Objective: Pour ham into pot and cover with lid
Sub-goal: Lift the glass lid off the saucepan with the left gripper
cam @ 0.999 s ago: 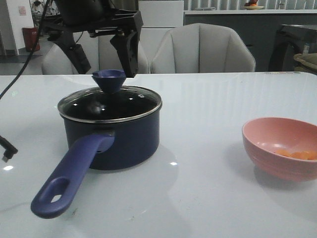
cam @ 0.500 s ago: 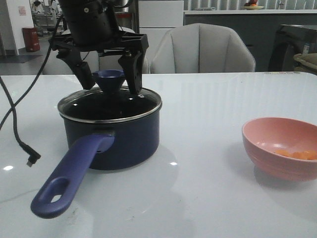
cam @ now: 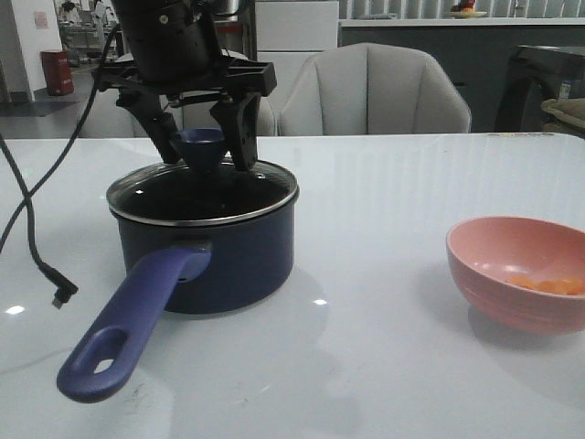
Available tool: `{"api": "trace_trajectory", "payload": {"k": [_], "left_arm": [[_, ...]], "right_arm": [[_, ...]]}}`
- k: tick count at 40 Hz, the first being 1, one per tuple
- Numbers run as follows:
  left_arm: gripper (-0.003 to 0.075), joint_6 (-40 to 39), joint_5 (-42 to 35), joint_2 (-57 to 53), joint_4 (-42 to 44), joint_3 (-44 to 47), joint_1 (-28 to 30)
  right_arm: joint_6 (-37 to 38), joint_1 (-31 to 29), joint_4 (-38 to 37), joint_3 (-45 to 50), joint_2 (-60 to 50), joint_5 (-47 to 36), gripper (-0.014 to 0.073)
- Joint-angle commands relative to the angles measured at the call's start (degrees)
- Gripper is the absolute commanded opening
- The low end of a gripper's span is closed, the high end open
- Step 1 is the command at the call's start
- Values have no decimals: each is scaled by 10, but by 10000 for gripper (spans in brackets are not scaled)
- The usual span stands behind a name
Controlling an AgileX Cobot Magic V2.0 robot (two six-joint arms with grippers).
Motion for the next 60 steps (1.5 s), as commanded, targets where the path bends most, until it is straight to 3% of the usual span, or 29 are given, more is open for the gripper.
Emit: {"api": "trace_trajectory", "payload": {"k": [1,7,11,50,60], "left_arm": [[318,-11,-9,-22,-5,-13,-1],[197,-11,-9,-22,-5,-13,-1],[164,-11,-9,-22,-5,-13,-1],[162,-11,32,-32,-5,-81,-1],[162,-18,25,-65,31,-78,0]], "right_arm": [[0,-3,-7,6,-11,-45,190],[0,-3,-7,6,-11,-45,190],[0,-3,-7,6,-11,-45,190],[0,-3,-7,6,-11,-45,190],[0,-3,-7,6,-11,-45,190]]}}
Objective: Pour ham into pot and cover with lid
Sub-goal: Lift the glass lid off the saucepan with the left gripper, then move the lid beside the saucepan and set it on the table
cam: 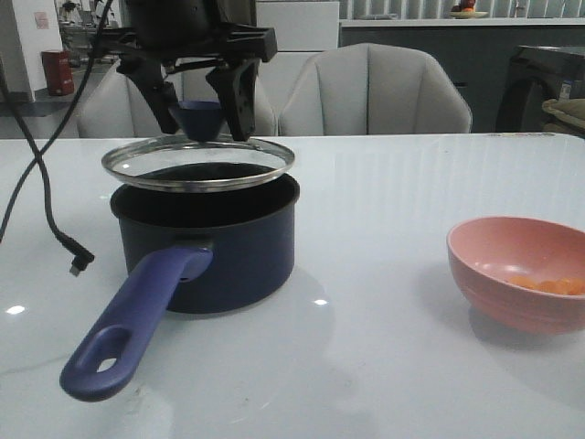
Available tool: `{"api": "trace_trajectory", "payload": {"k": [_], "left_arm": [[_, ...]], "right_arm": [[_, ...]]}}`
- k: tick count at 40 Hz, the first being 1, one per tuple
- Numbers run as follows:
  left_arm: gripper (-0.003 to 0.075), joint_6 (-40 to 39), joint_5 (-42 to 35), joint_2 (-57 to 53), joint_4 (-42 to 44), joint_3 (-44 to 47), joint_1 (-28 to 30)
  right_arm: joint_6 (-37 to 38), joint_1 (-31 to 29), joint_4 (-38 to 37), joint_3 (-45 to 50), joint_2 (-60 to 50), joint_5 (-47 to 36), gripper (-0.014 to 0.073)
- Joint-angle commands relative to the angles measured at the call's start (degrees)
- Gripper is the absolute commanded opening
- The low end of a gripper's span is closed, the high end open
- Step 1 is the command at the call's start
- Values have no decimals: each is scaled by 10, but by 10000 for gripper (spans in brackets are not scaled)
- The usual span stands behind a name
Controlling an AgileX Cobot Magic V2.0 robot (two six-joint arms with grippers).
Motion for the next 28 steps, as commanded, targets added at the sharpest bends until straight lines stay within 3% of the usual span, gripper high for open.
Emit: {"api": "trace_trajectory", "payload": {"k": [1,12,28], "left_arm": [[162,-10,-21,-61,7,-20,4],[155,-17,-49,-113,7,61,49],[155,-18,-166,-261,7,301,194]], "right_arm": [[0,-3,-7,6,-11,-45,190],[0,-3,-7,6,-11,-45,190],[0,-3,-7,6,-11,-45,190]]}}
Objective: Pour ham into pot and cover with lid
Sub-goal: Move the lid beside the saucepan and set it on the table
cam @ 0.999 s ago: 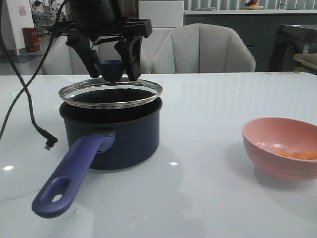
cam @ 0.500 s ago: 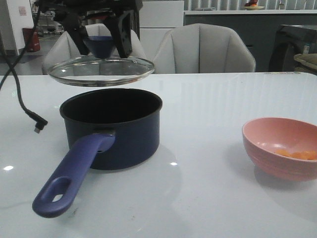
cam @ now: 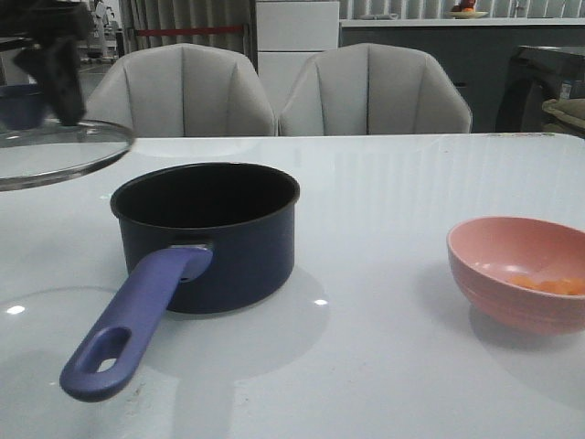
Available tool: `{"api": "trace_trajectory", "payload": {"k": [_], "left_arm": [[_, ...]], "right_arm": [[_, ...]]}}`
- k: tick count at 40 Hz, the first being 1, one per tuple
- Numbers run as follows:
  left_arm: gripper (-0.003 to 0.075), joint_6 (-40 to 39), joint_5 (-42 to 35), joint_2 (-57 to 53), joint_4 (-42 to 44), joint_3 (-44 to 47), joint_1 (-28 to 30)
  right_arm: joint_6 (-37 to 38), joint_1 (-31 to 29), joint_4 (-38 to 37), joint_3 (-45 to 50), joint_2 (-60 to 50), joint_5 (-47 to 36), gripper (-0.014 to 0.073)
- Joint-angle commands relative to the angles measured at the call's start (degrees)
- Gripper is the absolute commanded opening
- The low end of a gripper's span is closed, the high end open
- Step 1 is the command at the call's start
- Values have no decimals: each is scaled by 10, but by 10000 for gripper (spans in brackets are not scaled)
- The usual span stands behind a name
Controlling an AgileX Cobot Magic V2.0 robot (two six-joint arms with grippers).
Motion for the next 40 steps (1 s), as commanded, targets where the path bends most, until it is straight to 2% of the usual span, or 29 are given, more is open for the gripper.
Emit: {"api": "trace_trajectory", "payload": {"k": [1,11,20,40], "left_arm": [[155,-4,-57,-56,2,32,34],[155,25,-123,-80,-3,151,99],[155,26,-233,-73,-10,230,104],[158,26,-297,39,-23,241,104]], "right_arm": [[0,-3,-7,6,-11,-45,190],[0,-3,-7,6,-11,-45,190],[0,-3,-7,6,-11,-45,190],[0,-4,-7,6,-11,-45,190]]}}
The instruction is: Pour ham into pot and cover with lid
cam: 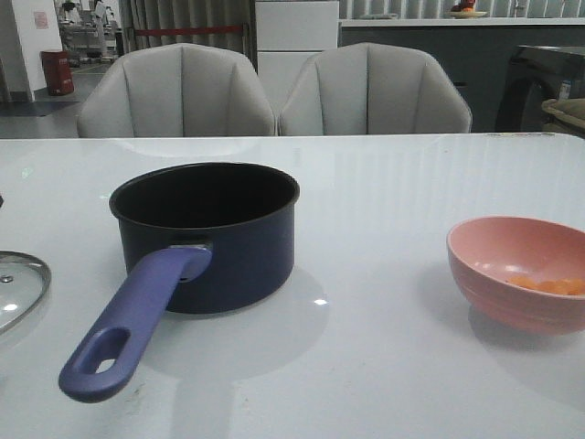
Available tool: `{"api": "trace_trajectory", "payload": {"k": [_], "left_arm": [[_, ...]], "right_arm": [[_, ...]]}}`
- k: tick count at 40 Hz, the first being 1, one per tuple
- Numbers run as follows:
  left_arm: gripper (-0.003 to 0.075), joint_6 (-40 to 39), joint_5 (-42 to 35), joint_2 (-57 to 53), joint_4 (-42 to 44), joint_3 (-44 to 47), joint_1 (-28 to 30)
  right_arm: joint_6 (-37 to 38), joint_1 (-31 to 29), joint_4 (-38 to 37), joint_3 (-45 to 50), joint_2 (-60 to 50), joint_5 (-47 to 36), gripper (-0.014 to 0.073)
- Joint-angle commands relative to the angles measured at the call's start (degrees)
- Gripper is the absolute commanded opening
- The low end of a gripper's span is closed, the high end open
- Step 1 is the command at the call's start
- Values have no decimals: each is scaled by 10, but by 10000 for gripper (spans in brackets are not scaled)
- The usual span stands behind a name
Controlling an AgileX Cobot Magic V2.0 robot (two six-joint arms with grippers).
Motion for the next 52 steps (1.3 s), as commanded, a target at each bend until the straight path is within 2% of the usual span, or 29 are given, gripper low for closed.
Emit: {"api": "trace_trajectory", "payload": {"k": [1,6,9,15,18,28,40,52], "left_arm": [[158,1,-35,-3,-6,-12,-1],[195,1,-45,11,-6,-12,-1],[279,1,-46,17,-6,-12,-1],[545,7,-33,23,-4,-12,-2],[622,12,-12,23,-4,-19,-2],[628,12,77,12,-4,-71,-2],[628,12,89,-86,-7,-50,-9],[628,13,92,-285,-10,4,-94]], "right_arm": [[0,-4,-7,6,-11,-45,190],[0,-4,-7,6,-11,-45,190],[0,-4,-7,6,-11,-45,190],[0,-4,-7,6,-11,-45,190],[0,-4,-7,6,-11,-45,190],[0,-4,-7,6,-11,-45,190],[0,-4,-7,6,-11,-45,190],[0,-4,-7,6,-11,-45,190]]}}
